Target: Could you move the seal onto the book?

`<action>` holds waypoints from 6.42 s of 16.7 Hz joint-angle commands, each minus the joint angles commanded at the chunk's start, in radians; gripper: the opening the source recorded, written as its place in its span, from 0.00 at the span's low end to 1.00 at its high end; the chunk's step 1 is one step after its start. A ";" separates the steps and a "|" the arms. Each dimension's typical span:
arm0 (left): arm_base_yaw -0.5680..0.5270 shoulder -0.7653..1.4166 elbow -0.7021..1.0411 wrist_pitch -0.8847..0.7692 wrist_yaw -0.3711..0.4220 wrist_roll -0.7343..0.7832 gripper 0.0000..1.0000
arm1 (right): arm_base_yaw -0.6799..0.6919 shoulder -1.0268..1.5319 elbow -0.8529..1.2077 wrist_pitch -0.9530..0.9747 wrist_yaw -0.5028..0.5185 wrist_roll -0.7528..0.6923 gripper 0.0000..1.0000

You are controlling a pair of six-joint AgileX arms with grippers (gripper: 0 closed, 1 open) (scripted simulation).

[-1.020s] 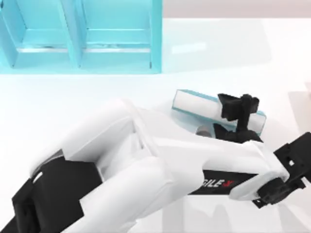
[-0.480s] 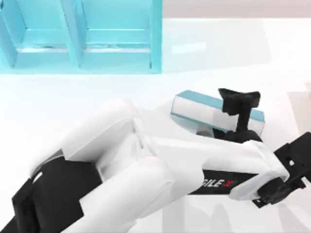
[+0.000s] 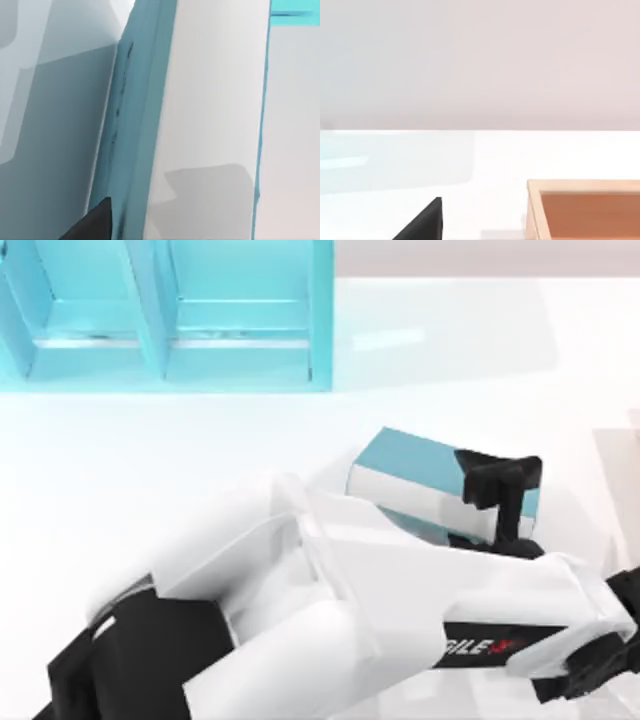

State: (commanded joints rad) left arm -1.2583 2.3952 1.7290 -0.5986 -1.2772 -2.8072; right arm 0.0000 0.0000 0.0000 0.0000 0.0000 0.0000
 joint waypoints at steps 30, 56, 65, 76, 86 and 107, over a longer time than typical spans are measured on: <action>-0.043 -0.296 -0.137 -0.656 0.175 -0.440 1.00 | 0.000 0.000 0.000 0.000 0.000 0.000 1.00; 1.225 -2.337 -1.703 0.577 1.252 2.743 1.00 | 0.000 0.000 0.000 0.000 0.000 0.000 1.00; 1.258 -2.395 -1.729 0.599 1.277 2.807 1.00 | 0.000 0.000 0.000 0.000 0.000 0.000 1.00; 1.258 -2.395 -1.729 0.599 1.277 2.807 1.00 | -0.161 0.664 0.615 -0.475 0.015 -0.170 1.00; 1.258 -2.395 -1.729 0.599 1.277 2.807 1.00 | -0.365 1.649 1.427 -1.107 0.007 -0.360 1.00; 1.258 -2.395 -1.729 0.599 1.277 2.807 1.00 | -0.419 1.979 1.378 -0.955 0.001 -0.404 1.00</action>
State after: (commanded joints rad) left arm 0.0000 0.0000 0.0000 0.0000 0.0000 0.0000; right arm -0.4187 1.9786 1.3783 -0.9551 0.0012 -0.4035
